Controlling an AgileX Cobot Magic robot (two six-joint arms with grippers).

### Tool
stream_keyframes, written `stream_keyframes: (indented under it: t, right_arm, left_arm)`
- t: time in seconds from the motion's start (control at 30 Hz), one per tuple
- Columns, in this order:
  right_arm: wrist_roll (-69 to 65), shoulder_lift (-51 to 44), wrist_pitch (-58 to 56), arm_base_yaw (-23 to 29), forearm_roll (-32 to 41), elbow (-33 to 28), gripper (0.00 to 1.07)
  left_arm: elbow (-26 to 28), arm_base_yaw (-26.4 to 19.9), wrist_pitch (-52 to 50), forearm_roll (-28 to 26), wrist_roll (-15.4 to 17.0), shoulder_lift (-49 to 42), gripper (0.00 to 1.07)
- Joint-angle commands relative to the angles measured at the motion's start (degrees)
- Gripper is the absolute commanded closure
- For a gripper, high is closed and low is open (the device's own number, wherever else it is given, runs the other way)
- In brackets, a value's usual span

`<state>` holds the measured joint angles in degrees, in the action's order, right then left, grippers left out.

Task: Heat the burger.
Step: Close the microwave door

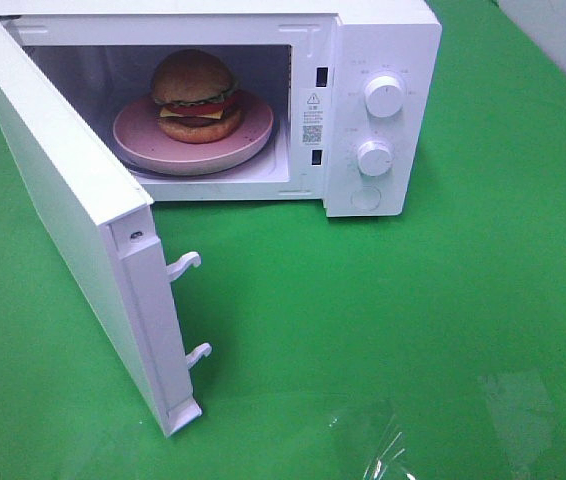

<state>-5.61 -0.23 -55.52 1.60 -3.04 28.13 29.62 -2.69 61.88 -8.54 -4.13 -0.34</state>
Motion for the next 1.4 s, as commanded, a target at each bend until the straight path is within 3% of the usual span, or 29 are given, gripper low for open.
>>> stream_keyframes:
  t: [0.03, 0.47, 0.6, 0.63, 0.87, 0.93, 0.97, 1.07, 1.1, 1.13, 1.2, 1.23, 1.27, 1.4]
  right_arm:
    - [0.7, -1.4, 0.6, -0.1, 0.4, -0.1, 0.32]
    - [0.7, -1.4, 0.6, -0.1, 0.4, -0.1, 0.32]
    - [0.7, -1.4, 0.6, -0.1, 0.4, -0.1, 0.32]
    - [0.7, -1.4, 0.6, -0.1, 0.4, -0.1, 0.32]
    - [0.7, -1.4, 0.6, -0.1, 0.4, -0.1, 0.32]
    - [0.7, -1.4, 0.6, -0.1, 0.4, -0.1, 0.32]
    - [0.7, -1.4, 0.6, -0.1, 0.4, -0.1, 0.32]
    - [0.7, -1.4, 0.6, -0.1, 0.4, -0.1, 0.32]
    - [0.7, -1.4, 0.6, -0.1, 0.4, -0.1, 0.32]
    - [0.7, -1.4, 0.6, -0.1, 0.4, -0.1, 0.32]
    - [0.7, -1.4, 0.6, -0.1, 0.4, -0.1, 0.32]
    - [0.7, -1.4, 0.6, -0.1, 0.4, -0.1, 0.32]
    - [0.7, -1.4, 0.6, -0.1, 0.4, -0.1, 0.32]
    - [0.7, -1.4, 0.6, -0.1, 0.4, -0.1, 0.32]
  left_arm:
    - [-0.1, -0.2, -0.6, -0.2, 0.2, -0.9, 0.26]
    - [0.8, -0.2, -1.6, -0.9, -0.1, -0.9, 0.26]
    - [1.8, -0.2, -2.6, -0.8, -1.9, -0.6, 0.26]
    - [1.9, -0.2, -4.4, -0.4, -3.2, 0.1, 0.26]
    - [1.9, -0.2, -13.3, 0.1, -2.8, 5.4, 0.27]
    - [1.9, -0.2, -15.4, 0.1, -2.8, 7.3, 0.31]
    - [1.9, -0.2, -17.1, 0.2, -2.8, 9.4, 0.4]
    - [1.9, -0.2, -17.8, 0.2, -2.8, 10.4, 0.44]
    - [1.9, -0.2, -18.6, 0.2, -2.8, 12.7, 0.56]
    - [1.9, -0.2, -18.6, 0.2, -2.8, 12.7, 0.56]
    - [1.9, -0.2, -21.8, -0.9, -2.8, 15.7, 0.87]
    - [1.9, -0.2, -21.8, -0.9, -2.8, 15.7, 0.87]
    - [1.9, -0.2, -24.6, -1.4, -2.8, 16.4, 1.0]
    - [1.9, -0.2, -27.4, -1.4, -2.8, 17.4, 1.07]
